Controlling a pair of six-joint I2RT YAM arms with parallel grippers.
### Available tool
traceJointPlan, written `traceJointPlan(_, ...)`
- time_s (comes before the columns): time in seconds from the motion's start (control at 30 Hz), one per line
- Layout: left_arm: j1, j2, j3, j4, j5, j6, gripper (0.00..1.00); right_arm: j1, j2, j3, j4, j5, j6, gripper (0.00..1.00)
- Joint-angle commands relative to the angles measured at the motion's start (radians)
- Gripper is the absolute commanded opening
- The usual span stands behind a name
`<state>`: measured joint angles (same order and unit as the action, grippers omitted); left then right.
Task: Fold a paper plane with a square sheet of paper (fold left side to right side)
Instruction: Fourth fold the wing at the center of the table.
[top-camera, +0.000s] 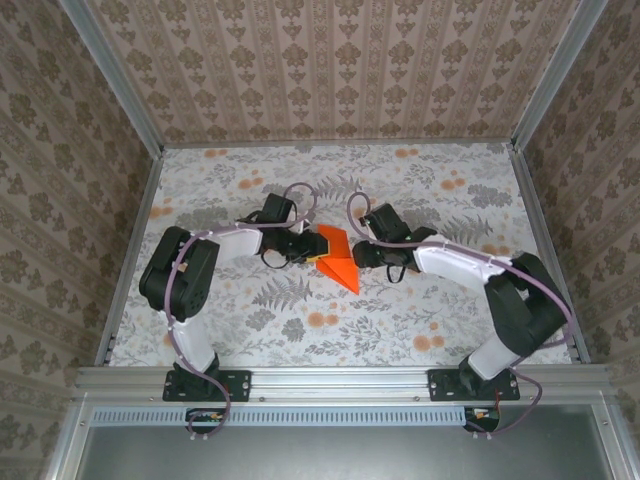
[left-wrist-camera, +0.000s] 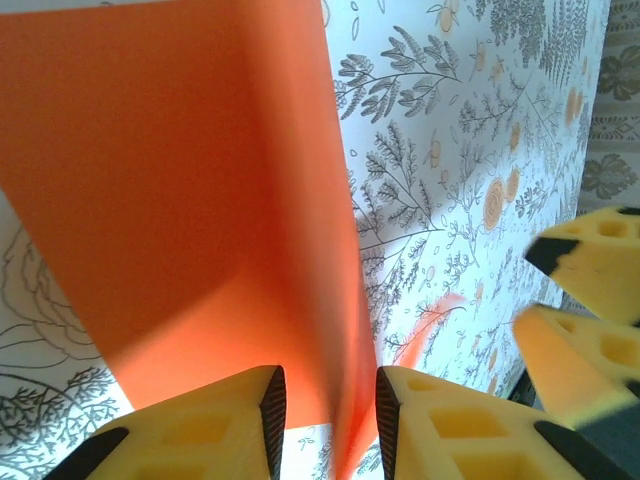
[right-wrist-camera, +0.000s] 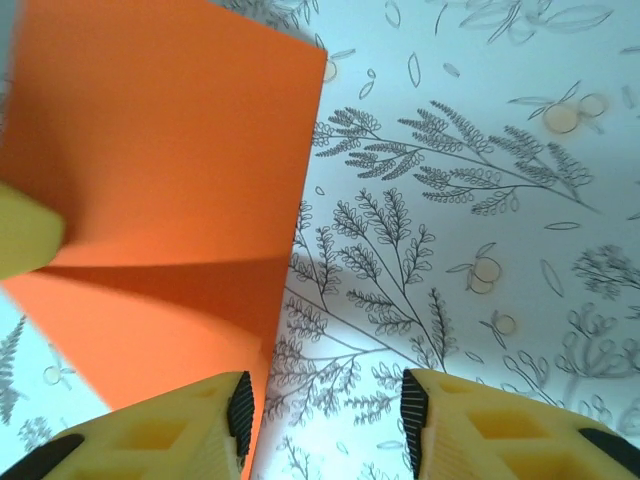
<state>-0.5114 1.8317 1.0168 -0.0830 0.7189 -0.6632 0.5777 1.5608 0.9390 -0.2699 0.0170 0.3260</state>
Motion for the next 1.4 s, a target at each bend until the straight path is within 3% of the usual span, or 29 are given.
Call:
traceJointPlan(0.0, -0.007, -0.038, 0.032, -0.033, 0.011, -0.013, 0.31, 0.042, -0.083, -0.057, 0.046, 0.055, -0.032, 0.47)
traceJointPlan(0.13, -0.009, -0.035, 0.050, -0.038, 0.015, -0.020, 0.30, 0.127, -0.099, -0.092, 0.086, 0.070, -0.038, 0.51)
traceJointPlan(0.33, -0.012, -0.033, 0.067, -0.050, 0.013, -0.026, 0.29, 0.213, 0.024, -0.036, 0.086, 0.110, -0.037, 0.56)
traceJointPlan(0.67, -0.013, -0.035, 0.080, -0.063, 0.005, -0.028, 0.29, 0.245, 0.151, 0.035, 0.074, 0.177, -0.048, 0.56)
traceJointPlan(0.97, -0.011, -0.044, 0.083, -0.071, -0.004, -0.024, 0.30, 0.246, 0.177, 0.044, 0.055, 0.197, -0.034, 0.42)
traceJointPlan(1.2, 0.005, -0.085, 0.072, -0.095, -0.019, -0.008, 0.43, 0.246, 0.181, 0.047, 0.049, 0.185, -0.029, 0.19)
traceJointPlan(1.37, 0.037, -0.139, 0.046, -0.114, -0.028, 0.007, 0.48, 0.241, 0.183, 0.040, 0.054, 0.161, -0.017, 0.09)
